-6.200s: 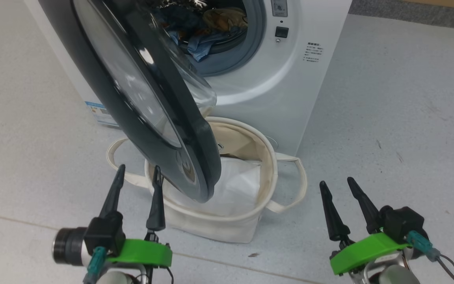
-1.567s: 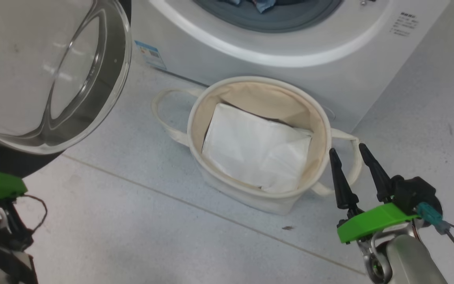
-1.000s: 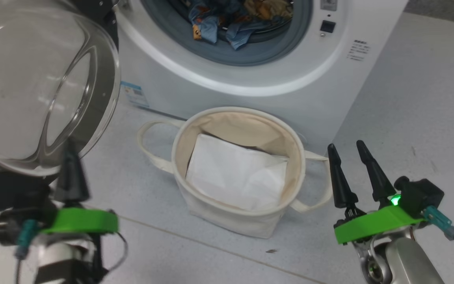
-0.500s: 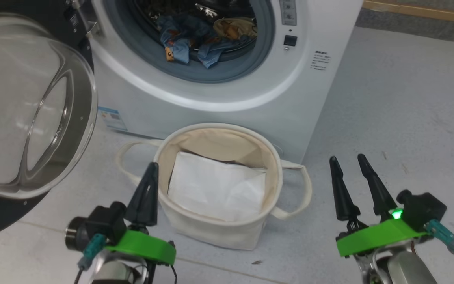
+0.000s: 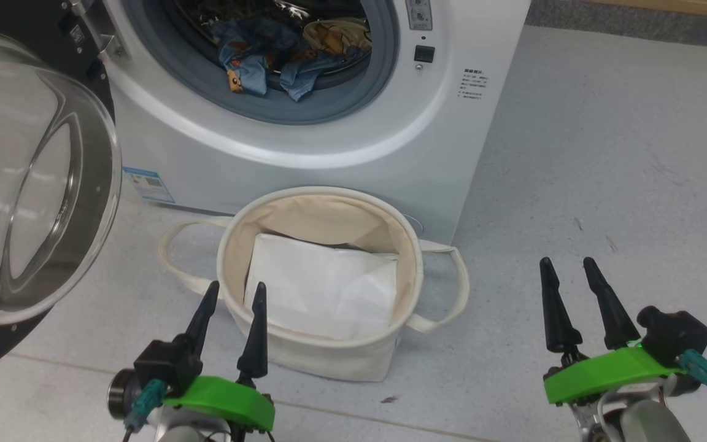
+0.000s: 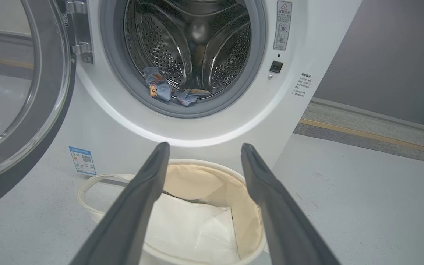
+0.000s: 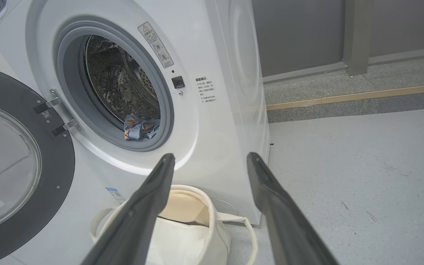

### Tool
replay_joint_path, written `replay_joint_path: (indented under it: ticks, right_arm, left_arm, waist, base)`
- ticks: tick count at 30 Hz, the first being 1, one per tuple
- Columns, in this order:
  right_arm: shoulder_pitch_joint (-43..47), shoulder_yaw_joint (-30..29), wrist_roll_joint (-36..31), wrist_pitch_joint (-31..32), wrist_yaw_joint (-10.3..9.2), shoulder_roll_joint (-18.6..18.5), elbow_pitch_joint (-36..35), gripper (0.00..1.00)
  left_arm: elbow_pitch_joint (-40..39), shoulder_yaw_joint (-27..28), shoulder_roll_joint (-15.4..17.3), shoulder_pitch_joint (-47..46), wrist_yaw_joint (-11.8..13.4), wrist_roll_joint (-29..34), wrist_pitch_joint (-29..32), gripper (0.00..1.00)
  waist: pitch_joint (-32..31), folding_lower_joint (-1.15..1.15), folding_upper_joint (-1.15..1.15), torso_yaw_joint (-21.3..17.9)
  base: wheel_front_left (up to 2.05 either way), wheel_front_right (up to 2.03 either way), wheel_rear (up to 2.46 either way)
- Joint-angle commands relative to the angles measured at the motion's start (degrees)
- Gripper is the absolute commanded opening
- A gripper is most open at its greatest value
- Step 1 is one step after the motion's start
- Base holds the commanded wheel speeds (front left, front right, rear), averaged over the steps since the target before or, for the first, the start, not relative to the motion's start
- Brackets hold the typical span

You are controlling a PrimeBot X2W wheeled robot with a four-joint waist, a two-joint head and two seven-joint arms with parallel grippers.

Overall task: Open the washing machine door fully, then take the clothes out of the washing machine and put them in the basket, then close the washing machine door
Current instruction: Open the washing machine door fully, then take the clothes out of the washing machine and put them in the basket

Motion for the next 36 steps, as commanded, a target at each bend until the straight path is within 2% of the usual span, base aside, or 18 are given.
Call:
replay_joint_path:
  ticks: [1,7,30,36]
  right_arm:
    - [-1.8,1.2,0.4,-0.7,0.02,0.2,-1.6,1.0]
    - [-2.3,0.9,0.3,-0.7,0.02,0.2,-1.2,1.0]
    - [-3.3,0.9,0.4,-0.7,0.02,0.2,-0.6,1.0]
    - [-3.2,1.2,0.5,-0.7,0.02,0.2,-0.5,1.0]
  left_arm:
    - [-1.7,1.9,0.8,-1.6,0.3,-0.1,-0.3,1.0]
    - [-2.1,2.2,0.9,-2.0,1.3,2.3,-0.3,1.0]
    - [-1.8,2.1,0.8,-1.8,1.0,3.1,-0.3,1.0]
    - [1.0,1.6,0.8,-1.7,1.3,2.4,-0.3,1.0]
  waist:
    - [0.1,0.0,0.0,0.0]
    - [0.4,0.0,0.0,-0.1]
    - [1.0,0.0,0.0,-0.4]
    - [0.7,0.0,0.0,-0.4]
  base:
    - [0.0,0.0,0.0]
    - [0.0,0.0,0.0]
    - [0.0,0.0,0.0]
    - [0.0,0.0,0.0]
